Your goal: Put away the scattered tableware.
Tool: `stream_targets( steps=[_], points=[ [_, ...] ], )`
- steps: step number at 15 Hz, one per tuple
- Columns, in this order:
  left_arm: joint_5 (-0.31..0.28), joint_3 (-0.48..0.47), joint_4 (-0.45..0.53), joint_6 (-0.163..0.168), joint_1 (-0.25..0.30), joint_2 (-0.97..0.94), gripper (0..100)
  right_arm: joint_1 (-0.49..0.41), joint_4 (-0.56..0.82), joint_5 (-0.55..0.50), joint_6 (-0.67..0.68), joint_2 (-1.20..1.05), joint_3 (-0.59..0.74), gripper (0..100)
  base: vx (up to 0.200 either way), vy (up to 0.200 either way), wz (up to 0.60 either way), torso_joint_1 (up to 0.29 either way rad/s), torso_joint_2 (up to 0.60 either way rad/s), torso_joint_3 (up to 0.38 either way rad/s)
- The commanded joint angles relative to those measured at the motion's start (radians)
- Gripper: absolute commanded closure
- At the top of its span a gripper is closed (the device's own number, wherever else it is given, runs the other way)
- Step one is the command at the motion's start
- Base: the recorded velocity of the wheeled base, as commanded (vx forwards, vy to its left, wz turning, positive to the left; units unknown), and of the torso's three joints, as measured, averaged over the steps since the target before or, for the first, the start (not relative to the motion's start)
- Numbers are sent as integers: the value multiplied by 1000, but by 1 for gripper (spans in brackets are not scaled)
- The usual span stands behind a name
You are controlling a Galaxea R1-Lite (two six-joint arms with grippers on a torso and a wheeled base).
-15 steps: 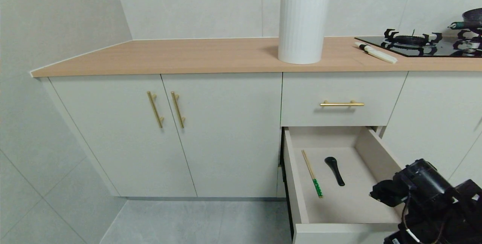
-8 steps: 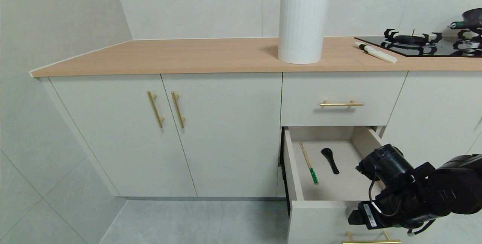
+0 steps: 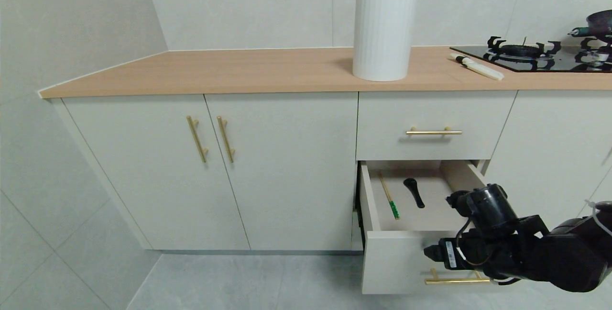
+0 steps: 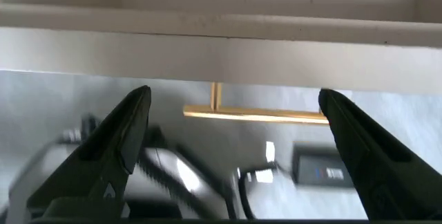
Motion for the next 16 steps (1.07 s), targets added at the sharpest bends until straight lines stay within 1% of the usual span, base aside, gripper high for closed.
stream_targets(
  steps=[1, 3, 4, 5, 6, 8, 9, 10, 11, 15, 16],
  points=[
    [0, 1, 0, 0, 0, 0, 0, -14, -66, -26, 1, 43, 10, 0, 0, 0, 0, 0, 0, 0],
    [0, 1, 0, -1, 0, 0, 0, -37, -172, -32, -1, 81, 10, 0, 0, 0, 0, 0, 0, 0],
    [0, 1, 0, 0, 0, 0, 0, -46, -204, -32, -1, 94, 10, 0, 0, 0, 0, 0, 0, 0],
    [0, -1, 0, 0, 0, 0, 0, -66, -282, -32, -9, 123, 4, 0, 0, 0, 0, 0, 0, 0],
    [0, 1, 0, 0, 0, 0, 0, -75, -315, -29, -10, 137, -1, 0, 0, 0, 0, 0, 0, 0],
    [0, -1, 0, 0, 0, 0, 0, -117, -397, -21, -78, 215, -44, 0, 0, 0, 0, 0, 0, 0],
    [0, 1, 0, 0, 0, 0, 0, -126, -431, -21, -87, 245, -64, 0, 0, 0, 0, 0, 0, 0],
    [0, 1, 0, 0, 0, 0, 0, -128, -445, -21, -88, 255, -68, 0, 0, 0, 0, 0, 0, 0],
    [0, 1, 0, 0, 0, 0, 0, -137, -465, -23, -88, 288, -108, 0, 0, 0, 0, 0, 0, 0],
    [0, -1, 0, 0, 0, 0, 0, -155, -482, -24, -78, 341, -180, 0, 0, 0, 0, 0, 0, 0],
    [0, -1, 0, 0, 0, 0, 0, -177, -526, -23, -72, 373, -191, 0, 0, 0, 0, 0, 0, 0]
  ],
)
